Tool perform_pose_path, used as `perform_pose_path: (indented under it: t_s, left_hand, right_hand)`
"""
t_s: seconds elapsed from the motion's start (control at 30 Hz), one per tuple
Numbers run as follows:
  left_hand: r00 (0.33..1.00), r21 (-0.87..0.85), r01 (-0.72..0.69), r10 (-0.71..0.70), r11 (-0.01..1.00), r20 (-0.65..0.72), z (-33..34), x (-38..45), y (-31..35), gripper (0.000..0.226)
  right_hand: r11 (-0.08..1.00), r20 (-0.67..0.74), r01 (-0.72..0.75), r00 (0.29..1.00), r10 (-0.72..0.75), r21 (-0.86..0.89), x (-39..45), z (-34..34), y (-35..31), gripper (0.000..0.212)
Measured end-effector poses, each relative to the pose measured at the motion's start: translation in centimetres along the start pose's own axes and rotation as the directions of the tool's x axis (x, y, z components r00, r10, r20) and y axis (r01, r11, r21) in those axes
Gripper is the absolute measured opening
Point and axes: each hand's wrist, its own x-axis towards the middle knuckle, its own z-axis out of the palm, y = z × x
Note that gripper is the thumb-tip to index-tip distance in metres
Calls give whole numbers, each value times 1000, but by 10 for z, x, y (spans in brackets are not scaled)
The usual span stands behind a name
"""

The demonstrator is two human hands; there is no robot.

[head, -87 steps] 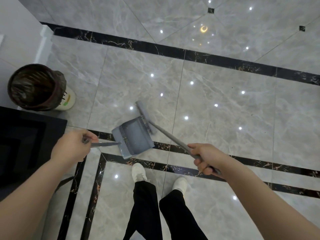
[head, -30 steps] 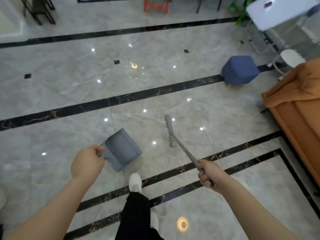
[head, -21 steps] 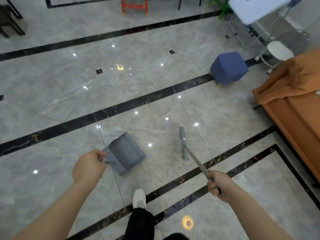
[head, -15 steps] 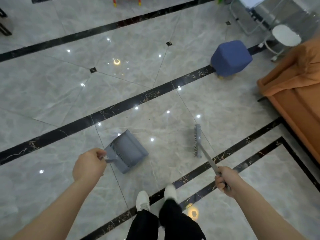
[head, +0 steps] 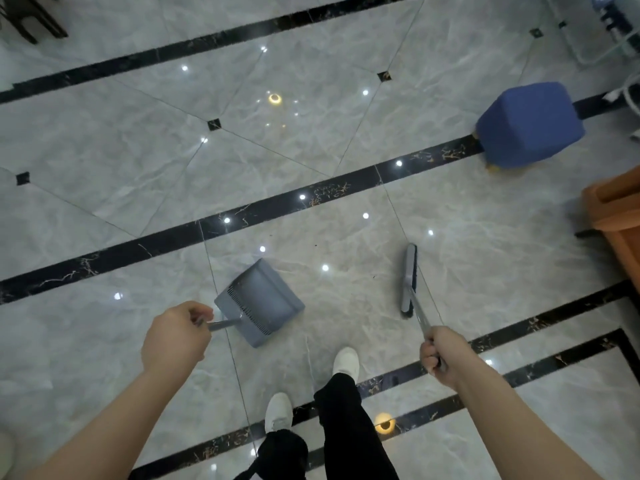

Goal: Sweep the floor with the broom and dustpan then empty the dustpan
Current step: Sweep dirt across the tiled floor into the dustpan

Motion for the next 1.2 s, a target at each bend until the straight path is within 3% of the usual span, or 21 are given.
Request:
perform_pose_path:
  t_s: [0.2, 0.33, 0.57, 0.8, 1.0, 1.2]
  left_hand:
    - [992, -132, 114, -119, 985, -30, -11, 5, -15, 30]
    - [983, -181, 169, -178, 969, -37, -26, 8, -40, 29]
    - [965, -297, 222, -253, 929, -71, -47, 16, -97, 31]
    - [936, -372, 295, -343, 880, -71, -61, 23, -156, 28]
    - [908, -470, 337, -414, 816, -68, -69, 28, -193, 25]
    - [879, -550, 350, -469, 758, -87, -73, 33, -223, 23]
  right_hand:
    - [993, 0, 16, 1000, -16, -119, -19, 74, -5, 27]
    - [956, 99, 76, 994, -49, -285, -33, 125, 6, 26]
    - [777, 227, 185, 972, -56, -601, -53, 208, 28, 29]
    - [615, 228, 302, 953, -198, -729, -78, 231, 26, 41]
    - [303, 260, 391, 882, -392, -869, -65, 265, 11, 47]
    - [1, 402, 432, 841, -363, -902, -39, 320, 20, 39]
